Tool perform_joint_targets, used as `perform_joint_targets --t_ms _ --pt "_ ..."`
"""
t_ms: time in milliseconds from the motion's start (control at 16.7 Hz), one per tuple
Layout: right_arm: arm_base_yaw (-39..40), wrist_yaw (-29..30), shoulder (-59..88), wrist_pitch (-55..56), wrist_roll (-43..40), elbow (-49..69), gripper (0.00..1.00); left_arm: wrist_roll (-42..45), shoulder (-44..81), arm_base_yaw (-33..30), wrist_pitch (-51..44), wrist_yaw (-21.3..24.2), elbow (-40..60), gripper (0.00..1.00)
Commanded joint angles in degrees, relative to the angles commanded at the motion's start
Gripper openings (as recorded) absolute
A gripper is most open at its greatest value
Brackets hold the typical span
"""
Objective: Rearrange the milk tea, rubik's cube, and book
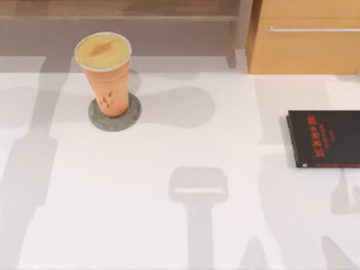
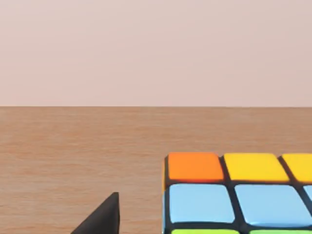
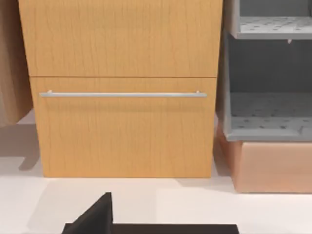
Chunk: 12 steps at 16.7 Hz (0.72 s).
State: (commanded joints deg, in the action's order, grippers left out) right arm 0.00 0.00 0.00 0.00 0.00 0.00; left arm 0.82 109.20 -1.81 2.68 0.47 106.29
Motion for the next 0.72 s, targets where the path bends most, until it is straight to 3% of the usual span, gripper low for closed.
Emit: perform_joint_targets --t_ms 720 --pt "0.0 0.0 0.0 0.0 0.0 0.0 1.0 0.0 -7.2 0.2 2.0 0.0 -9.1 1.0"
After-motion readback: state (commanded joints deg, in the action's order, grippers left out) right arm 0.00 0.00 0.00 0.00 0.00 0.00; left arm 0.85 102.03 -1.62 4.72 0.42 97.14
